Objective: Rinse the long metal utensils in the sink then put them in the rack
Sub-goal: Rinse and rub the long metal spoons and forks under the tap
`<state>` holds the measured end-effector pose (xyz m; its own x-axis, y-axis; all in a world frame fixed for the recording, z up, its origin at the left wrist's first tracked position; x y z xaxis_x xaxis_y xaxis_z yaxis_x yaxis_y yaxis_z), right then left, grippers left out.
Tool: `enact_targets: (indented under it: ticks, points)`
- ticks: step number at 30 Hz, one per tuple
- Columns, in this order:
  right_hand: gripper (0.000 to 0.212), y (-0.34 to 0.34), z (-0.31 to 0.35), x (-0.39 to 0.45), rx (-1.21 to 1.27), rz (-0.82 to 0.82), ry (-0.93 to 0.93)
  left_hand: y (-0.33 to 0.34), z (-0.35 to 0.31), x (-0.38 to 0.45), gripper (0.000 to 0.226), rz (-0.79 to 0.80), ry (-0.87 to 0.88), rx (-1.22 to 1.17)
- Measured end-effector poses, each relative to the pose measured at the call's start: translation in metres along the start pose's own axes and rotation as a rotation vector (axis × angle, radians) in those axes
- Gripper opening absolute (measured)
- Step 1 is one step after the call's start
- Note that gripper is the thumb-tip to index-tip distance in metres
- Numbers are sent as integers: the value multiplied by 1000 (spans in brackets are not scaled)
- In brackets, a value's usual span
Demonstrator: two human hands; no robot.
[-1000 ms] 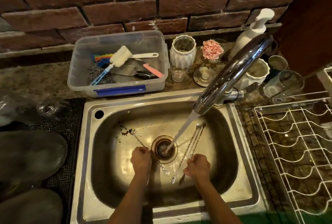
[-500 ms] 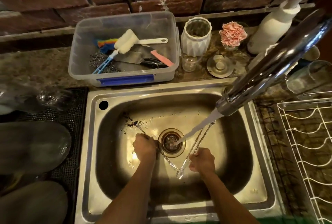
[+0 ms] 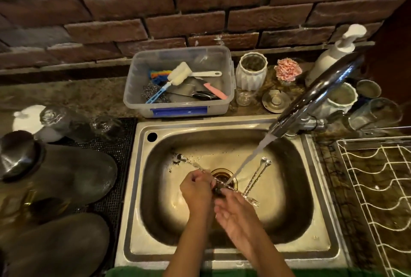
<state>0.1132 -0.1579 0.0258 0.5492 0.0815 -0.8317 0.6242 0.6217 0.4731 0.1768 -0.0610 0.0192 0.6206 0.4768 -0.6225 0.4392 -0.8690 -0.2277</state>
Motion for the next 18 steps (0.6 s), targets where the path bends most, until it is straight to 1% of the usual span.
enact_targets:
  ticks: [1,2,3,5,7,9,11,12,14,17,18]
  points:
    - [21,3,2,-4,182,-44,-81,2,-1,-14,20,16,-6,-32]
    - [20,4,7,-8,295,-60,-157,3,-1,-27,17,35,-5,-57]
    - [18,4,12,-13,360,-52,-209,3,-2,-39,15,58,0,-86]
    - [18,0,22,-24,422,-26,-238,2,-4,-55,15,113,27,-127]
    - [18,-6,31,-37,436,-47,-239,-3,-10,-62,21,158,58,-150]
    - [15,-14,41,-47,414,-95,-263,-12,-18,-58,23,105,43,-207]
    - [13,-25,52,-57,406,-105,-312,-19,-26,-50,17,51,10,-281]
    - [13,-31,57,-61,406,-98,-336,-20,-31,-48,15,57,14,-306]
    - [13,-39,64,-69,408,-93,-353,-16,-37,-48,12,122,43,-309]
    - [13,-47,69,-78,401,-90,-376,1,-40,-58,11,261,105,-189]
    - [13,-49,70,-79,378,-93,-393,7,-39,-61,10,284,129,-147]
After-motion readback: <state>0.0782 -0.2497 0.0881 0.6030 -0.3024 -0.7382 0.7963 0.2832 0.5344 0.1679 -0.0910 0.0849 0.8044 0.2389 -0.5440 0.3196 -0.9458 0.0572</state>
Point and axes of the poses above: each hand's wrist, its own x-axis towards the middle knuckle, its own y-axis out of the palm, z = x × y, the point moved 2 cm from there along x, towards the middle knuckle, and after that the axes turned 6 degrees about x, right-handed, at the moved point
